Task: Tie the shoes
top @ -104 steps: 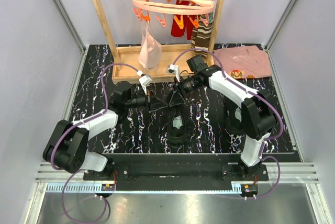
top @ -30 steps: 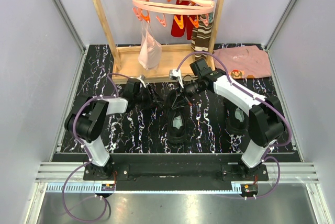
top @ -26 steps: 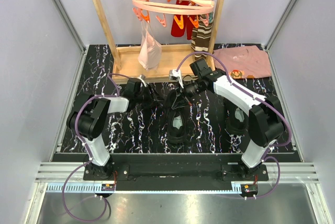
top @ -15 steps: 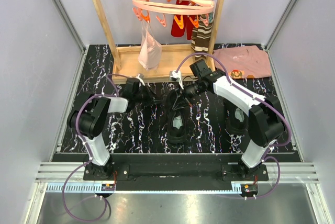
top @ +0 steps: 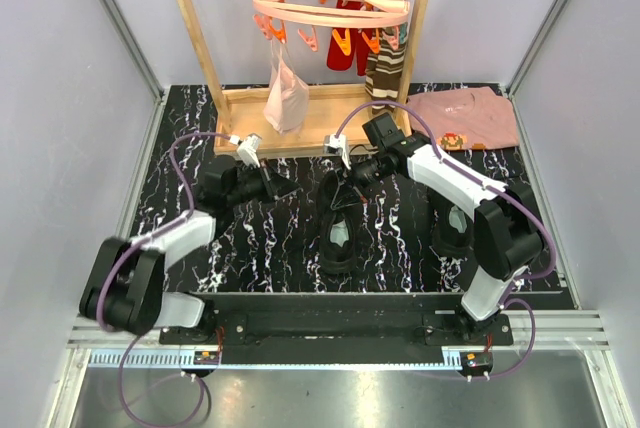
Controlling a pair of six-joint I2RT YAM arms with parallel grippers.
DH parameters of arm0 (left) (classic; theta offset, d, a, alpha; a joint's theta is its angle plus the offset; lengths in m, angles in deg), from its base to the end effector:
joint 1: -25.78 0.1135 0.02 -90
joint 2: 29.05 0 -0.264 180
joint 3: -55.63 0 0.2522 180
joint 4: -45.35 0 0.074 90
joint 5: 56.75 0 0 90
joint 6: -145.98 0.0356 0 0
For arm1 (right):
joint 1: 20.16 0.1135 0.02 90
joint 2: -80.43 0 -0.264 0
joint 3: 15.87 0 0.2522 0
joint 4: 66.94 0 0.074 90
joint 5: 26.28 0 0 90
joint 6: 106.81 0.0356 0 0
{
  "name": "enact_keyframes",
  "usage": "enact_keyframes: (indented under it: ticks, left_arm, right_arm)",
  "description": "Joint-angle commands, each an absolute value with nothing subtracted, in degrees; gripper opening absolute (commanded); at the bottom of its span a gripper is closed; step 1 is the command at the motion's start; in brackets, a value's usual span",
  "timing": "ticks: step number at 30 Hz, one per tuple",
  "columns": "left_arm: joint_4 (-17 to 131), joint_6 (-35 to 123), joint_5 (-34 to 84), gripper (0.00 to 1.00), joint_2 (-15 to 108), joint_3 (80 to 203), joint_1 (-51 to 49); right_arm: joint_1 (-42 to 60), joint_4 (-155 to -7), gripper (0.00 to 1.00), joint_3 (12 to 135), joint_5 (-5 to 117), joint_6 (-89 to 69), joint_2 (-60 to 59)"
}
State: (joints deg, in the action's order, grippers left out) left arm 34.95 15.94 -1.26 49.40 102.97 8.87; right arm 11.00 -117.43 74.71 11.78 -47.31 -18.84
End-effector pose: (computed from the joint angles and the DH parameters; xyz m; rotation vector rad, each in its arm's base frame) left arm 0.2618 -0.1007 0.2053 0.0198 2.0705 -1.2197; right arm 0.2944 0.2108 0.2536 -1.4919 1.8771 1.1613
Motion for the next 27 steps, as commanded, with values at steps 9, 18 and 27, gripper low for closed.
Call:
enact_keyframes:
  ticks: [9,18,27]
  left_arm:
    - [54.61,45.50,-15.79,0.00,20.10,98.57,8.55]
    - [70.18,55.62,-10.80,0.00,14.72,97.25,8.12]
    - [73.08,55.53,-5.69,0.00,16.29,99.26,9.08]
  right_arm:
    - [9.64,-117.35,0.00,77.87,12.13,-44.41,-20.03]
    - [9.28,-117.17,0.00,77.17,12.22,-44.23,-19.42]
    - [8.85,-117.00,0.00,76.73,12.74,-44.32,-17.92]
